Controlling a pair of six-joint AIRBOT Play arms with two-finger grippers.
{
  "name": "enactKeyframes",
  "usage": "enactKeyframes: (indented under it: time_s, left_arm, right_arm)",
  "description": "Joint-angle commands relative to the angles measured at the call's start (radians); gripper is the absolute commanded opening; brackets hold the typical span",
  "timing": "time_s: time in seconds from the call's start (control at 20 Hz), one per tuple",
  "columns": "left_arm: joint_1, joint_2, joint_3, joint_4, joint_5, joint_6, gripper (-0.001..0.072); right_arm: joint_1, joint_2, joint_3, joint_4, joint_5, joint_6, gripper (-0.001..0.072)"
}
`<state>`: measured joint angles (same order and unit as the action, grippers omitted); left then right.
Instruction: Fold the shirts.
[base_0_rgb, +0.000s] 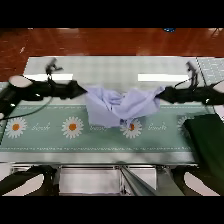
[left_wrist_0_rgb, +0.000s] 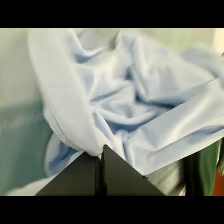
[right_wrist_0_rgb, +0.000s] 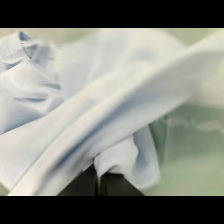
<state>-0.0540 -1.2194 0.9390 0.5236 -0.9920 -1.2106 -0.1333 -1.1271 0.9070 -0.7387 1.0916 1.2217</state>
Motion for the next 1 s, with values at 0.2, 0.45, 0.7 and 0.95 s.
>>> enactKeyframes:
  time_s: [0.2, 0.45, 0.7, 0.95]
  left_arm:
    - [0.211, 0.242, 0.538, -0.001, 0.095, 0.003, 0.0016]
    - [0.356, 0.412, 0.768, 0.004, 0.095, 0.007, 0.0016]
    - [0.462, 0.599, 0.769, 0.153, -0.007, 0.004, 0.0016]
    - [0.463, 0.636, 0.707, 0.248, -0.283, -0.091, 0.0016]
  right_arm:
    - [-0.047, 0.103, 0.752, -0.212, 0.136, 0.145, 0.0017]
    - [-0.047, 0.213, 1.032, -0.266, 0.232, 0.156, 0.0017]
    - [-0.046, 0.389, 1.006, -0.482, 0.42, 0.243, 0.0017]
    - [-0.046, 0.564, 0.641, -0.447, 0.529, 0.293, 0.0017]
